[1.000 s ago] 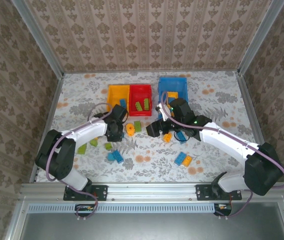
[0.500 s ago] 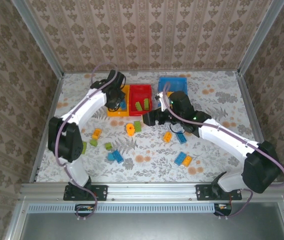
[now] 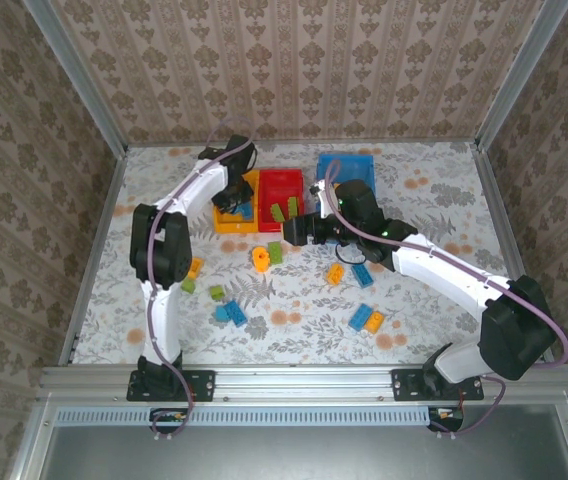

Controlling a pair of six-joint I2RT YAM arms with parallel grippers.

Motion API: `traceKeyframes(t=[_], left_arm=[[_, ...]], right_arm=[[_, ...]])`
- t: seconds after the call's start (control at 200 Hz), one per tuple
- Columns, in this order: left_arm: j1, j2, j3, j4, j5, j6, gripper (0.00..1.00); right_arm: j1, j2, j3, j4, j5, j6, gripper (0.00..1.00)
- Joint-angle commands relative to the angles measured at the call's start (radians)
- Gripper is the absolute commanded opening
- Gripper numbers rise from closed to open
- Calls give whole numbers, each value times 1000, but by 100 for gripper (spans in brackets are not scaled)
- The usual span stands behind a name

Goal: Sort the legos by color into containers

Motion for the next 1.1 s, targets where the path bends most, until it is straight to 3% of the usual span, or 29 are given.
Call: traceKeyframes(t=[0.0, 0.17, 0.375, 0.535, 0.705, 0.87, 1.09], left_arm=[[4, -8, 23, -26, 6, 63, 48], [-1, -68, 3, -15, 15, 69, 53], [-15, -215, -59, -19, -17, 52, 49], [-42, -461, -291, 113, -1, 105, 50], [-46, -757, -600, 280, 132, 236, 52], [-46, -990, -825, 319, 260, 288, 54], [-46, -1174, -918, 267, 298, 287, 54]], right_arm=[[4, 20, -11, -13, 32, 1, 82], [43, 56, 2, -63, 70, -55, 81], [105, 145, 64, -161, 210, -59, 75], [135, 271, 144, -231, 325, 70, 61], [166, 421, 291, -307, 421, 188, 47], [176, 564, 430, -402, 461, 223, 46], [175, 670, 541, -468, 491, 230, 49]])
